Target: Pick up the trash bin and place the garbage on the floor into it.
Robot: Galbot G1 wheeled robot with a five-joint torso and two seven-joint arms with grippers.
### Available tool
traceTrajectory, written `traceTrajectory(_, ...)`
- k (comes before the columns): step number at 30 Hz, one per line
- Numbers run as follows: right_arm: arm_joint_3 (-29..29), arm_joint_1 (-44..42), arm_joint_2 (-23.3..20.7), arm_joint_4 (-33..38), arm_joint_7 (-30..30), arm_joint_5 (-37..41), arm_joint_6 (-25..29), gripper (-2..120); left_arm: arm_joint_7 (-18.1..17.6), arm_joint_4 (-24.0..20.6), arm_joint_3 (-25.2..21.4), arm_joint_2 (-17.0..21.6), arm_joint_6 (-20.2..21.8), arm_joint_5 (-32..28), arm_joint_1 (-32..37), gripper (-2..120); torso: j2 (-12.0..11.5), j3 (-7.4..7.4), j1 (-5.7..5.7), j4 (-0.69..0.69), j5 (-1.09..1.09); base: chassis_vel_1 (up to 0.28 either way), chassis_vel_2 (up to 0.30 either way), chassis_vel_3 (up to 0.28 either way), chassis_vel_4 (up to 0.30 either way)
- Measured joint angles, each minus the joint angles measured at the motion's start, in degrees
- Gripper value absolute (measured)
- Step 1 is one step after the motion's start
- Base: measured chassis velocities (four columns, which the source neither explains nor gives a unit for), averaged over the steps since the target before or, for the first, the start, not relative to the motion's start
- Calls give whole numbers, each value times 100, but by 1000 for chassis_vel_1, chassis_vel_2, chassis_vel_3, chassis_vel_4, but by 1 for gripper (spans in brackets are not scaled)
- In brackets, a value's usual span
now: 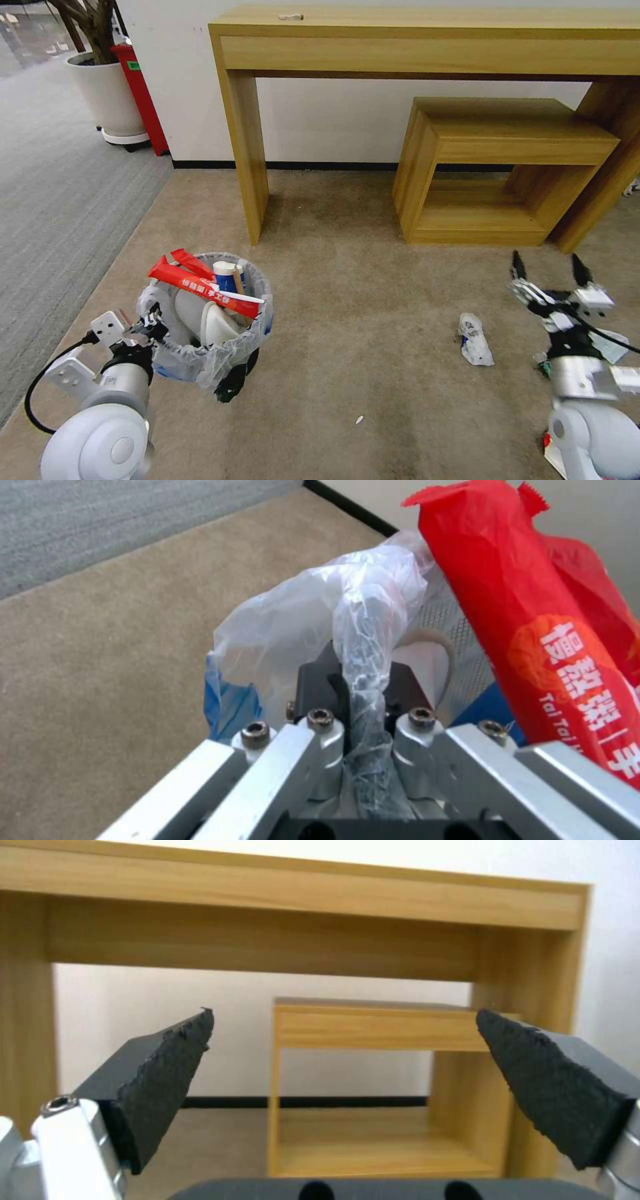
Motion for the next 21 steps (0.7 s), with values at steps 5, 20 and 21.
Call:
traceTrajectory(5,298,10,-12,0,4,-80,138,100,98,48,-52,1,-142,93,0,3,0,0,0,0,-1,0,0,0,0)
traceTrajectory(20,375,141,36,156,-99,-103,178,100,305,36,-104,53,-286,118,66,3,0,1,0,0,-1,0,0,0,0)
traceTrajectory(21,374,146,40,162,-102,-101,178,100,312,36,-105,58,-292,117,77,3,0,1,0,0,-1,0,0,0,0)
